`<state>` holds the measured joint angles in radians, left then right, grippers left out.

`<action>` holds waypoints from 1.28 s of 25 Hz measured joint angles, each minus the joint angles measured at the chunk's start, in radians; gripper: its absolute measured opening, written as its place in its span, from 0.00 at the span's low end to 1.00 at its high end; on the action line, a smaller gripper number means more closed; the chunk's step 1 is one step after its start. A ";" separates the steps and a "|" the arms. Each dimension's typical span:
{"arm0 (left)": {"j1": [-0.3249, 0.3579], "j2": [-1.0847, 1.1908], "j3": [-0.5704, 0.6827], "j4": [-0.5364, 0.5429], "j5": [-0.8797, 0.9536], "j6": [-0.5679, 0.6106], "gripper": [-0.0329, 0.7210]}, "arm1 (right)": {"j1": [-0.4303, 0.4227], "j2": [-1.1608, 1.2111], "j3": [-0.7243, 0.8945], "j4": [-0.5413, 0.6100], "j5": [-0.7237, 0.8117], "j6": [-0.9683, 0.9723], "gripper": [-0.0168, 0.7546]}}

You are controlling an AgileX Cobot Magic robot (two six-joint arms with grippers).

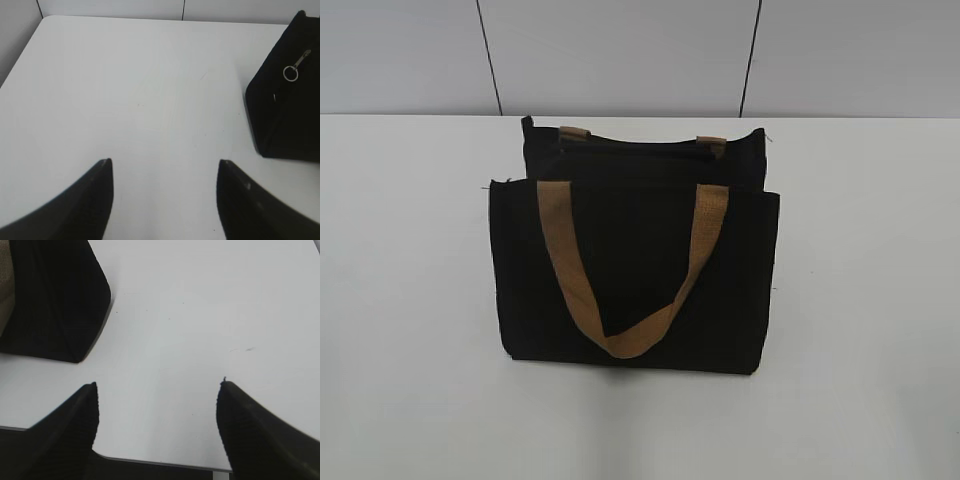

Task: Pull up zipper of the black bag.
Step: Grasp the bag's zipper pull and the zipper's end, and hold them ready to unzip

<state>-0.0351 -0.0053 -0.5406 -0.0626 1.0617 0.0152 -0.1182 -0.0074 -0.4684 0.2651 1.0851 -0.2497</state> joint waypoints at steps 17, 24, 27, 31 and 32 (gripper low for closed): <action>0.000 0.000 0.000 0.000 0.000 0.000 0.62 | 0.000 0.000 0.000 0.000 0.000 0.000 0.74; 0.000 0.000 0.000 0.000 0.000 0.001 0.62 | 0.000 0.000 0.000 0.000 0.000 0.000 0.74; 0.000 0.000 0.000 0.000 0.000 0.001 0.62 | 0.000 0.000 0.000 0.000 0.000 0.000 0.74; 0.000 0.032 -0.005 0.000 -0.015 0.001 0.62 | 0.000 0.000 0.000 0.000 0.000 0.000 0.74; 0.000 0.043 -0.010 0.000 -0.033 0.001 0.62 | 0.000 0.000 0.000 0.000 0.000 0.000 0.74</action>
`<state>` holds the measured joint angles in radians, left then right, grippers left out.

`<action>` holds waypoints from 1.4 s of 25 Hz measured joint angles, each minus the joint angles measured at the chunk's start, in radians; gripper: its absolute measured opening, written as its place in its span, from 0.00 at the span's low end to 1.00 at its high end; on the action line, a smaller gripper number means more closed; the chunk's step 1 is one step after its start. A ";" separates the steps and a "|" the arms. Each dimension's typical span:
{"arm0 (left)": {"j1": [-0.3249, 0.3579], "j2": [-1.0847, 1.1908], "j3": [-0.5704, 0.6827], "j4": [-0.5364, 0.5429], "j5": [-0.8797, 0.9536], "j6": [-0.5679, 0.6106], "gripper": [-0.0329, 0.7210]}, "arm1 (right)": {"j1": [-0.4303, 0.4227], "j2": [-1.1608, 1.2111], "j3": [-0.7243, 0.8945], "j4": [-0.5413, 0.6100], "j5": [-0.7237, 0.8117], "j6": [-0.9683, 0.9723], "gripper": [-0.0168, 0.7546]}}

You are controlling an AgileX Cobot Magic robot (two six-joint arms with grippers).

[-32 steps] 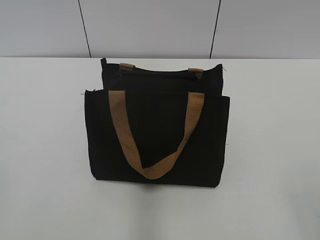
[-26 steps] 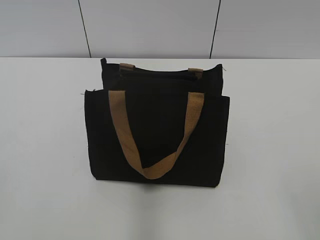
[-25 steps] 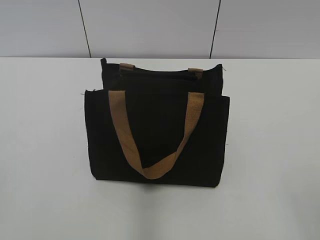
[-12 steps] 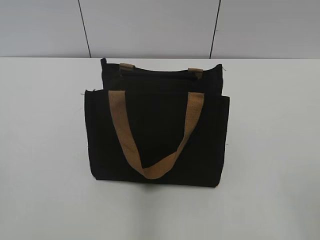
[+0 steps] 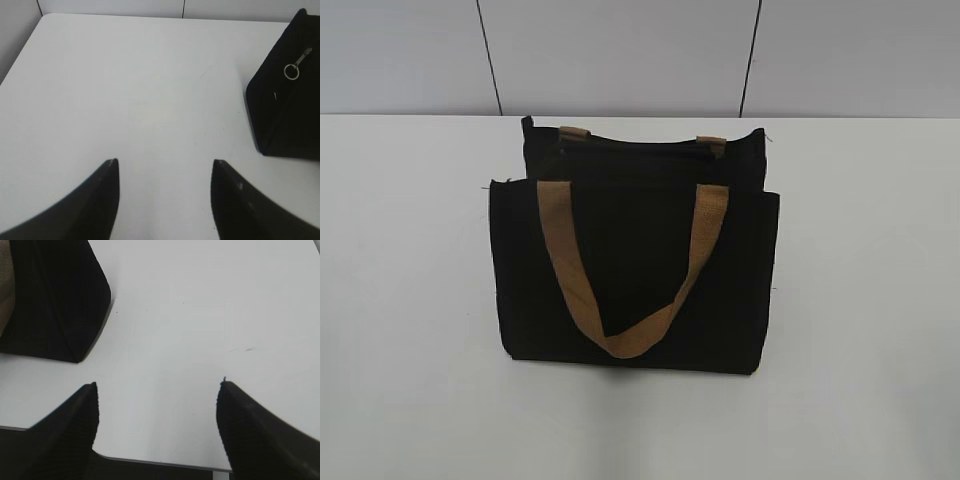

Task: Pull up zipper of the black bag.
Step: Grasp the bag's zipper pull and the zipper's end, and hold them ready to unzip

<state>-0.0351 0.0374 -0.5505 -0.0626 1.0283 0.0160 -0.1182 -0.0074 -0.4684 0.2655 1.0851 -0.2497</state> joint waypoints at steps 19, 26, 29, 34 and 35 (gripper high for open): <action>0.000 0.674 0.270 0.081 -1.415 -0.033 0.60 | 0.000 0.000 0.000 0.000 0.000 0.000 0.74; 0.000 1.187 0.241 0.540 -1.763 -0.356 0.52 | 0.000 0.000 0.000 0.000 0.000 0.000 0.74; 0.005 1.342 0.177 0.812 -1.823 -0.487 0.51 | 0.000 0.000 0.000 0.000 0.000 0.000 0.74; 0.031 1.498 0.033 1.304 -1.855 -0.620 0.51 | 0.000 0.000 0.000 0.000 0.000 0.000 0.74; 0.032 1.523 0.006 1.384 -1.865 -0.633 0.51 | 0.000 0.000 0.000 0.000 0.000 0.000 0.74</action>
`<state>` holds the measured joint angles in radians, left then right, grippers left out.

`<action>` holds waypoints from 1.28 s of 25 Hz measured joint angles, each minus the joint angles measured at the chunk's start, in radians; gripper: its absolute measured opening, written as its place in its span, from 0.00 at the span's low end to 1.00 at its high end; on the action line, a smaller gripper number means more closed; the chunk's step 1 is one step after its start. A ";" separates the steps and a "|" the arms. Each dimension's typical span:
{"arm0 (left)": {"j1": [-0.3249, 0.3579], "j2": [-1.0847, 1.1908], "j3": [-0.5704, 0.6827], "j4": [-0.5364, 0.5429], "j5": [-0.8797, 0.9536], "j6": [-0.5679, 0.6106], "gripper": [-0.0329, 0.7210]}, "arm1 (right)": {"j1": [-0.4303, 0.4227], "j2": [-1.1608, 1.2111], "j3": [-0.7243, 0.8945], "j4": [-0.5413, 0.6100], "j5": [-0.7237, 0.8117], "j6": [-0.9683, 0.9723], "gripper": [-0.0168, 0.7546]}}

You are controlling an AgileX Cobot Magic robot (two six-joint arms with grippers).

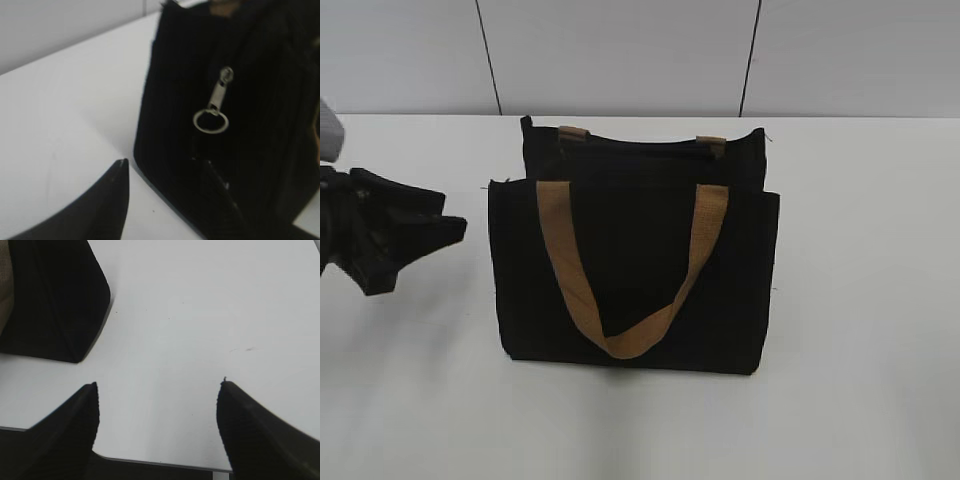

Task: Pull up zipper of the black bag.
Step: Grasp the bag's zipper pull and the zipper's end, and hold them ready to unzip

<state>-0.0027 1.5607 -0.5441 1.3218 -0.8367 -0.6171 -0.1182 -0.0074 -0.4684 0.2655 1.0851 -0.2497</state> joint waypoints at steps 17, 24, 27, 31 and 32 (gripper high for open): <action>-0.048 0.432 -0.274 0.183 -0.234 -0.003 0.40 | 0.000 0.000 0.000 0.001 0.000 0.000 0.74; -0.135 0.472 -0.320 0.129 -0.143 -0.003 0.14 | 0.000 0.000 0.000 0.001 0.000 0.000 0.74; -0.138 0.471 -0.320 0.118 -0.127 -0.003 0.04 | 0.000 0.000 0.000 0.001 0.000 0.000 0.74; -0.138 0.412 -0.315 0.112 -0.074 -0.003 0.03 | 0.000 0.000 0.000 0.001 0.000 0.000 0.74; -0.139 0.383 -0.309 0.108 -0.048 -0.003 0.03 | 0.000 0.000 0.000 0.001 0.000 0.000 0.74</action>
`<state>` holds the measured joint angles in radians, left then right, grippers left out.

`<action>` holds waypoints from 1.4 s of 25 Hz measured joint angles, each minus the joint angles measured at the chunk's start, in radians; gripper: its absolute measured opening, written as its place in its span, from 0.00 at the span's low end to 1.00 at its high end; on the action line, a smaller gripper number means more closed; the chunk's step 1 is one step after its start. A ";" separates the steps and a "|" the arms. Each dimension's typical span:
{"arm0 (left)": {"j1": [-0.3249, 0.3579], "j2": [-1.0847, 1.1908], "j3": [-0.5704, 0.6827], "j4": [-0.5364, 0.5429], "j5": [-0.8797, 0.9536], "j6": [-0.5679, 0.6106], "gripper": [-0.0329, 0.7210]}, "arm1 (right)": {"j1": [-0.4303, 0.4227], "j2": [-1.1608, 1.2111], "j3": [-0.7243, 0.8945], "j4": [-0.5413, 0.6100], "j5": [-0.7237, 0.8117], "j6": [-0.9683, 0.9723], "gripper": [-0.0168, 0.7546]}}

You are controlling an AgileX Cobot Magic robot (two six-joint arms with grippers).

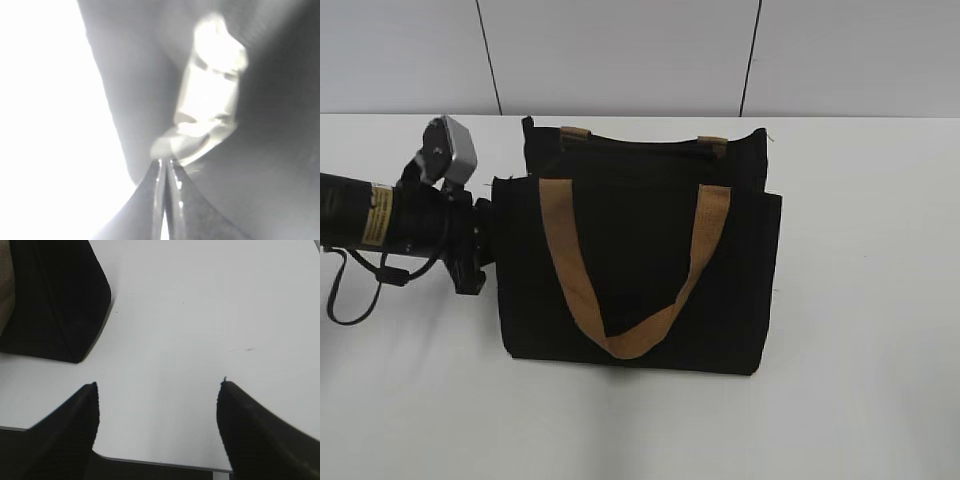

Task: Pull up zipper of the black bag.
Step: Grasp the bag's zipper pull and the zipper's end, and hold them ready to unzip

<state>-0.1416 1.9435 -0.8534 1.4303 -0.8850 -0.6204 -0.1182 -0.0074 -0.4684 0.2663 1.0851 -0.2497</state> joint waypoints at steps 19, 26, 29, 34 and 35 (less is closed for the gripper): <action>0.003 -0.331 0.109 0.105 0.213 -0.191 0.22 | 0.000 0.000 0.000 0.000 0.000 0.000 0.74; 0.033 -0.160 0.109 0.151 0.024 -0.226 0.56 | 0.000 0.000 0.000 0.000 0.000 0.000 0.74; 0.033 -0.093 0.090 0.120 -0.025 -0.189 0.52 | 0.000 0.000 0.000 0.000 0.000 0.000 0.74; 0.033 0.005 0.046 0.091 -0.105 -0.145 0.52 | 0.000 0.000 0.000 0.000 0.000 0.000 0.74; 0.033 0.017 0.038 0.080 -0.118 -0.120 0.52 | 0.000 0.000 0.000 0.000 0.000 0.000 0.74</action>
<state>-0.1082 1.9610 -0.8152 1.5101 -1.0027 -0.7402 -0.1182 -0.0074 -0.4684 0.2663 1.0851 -0.2497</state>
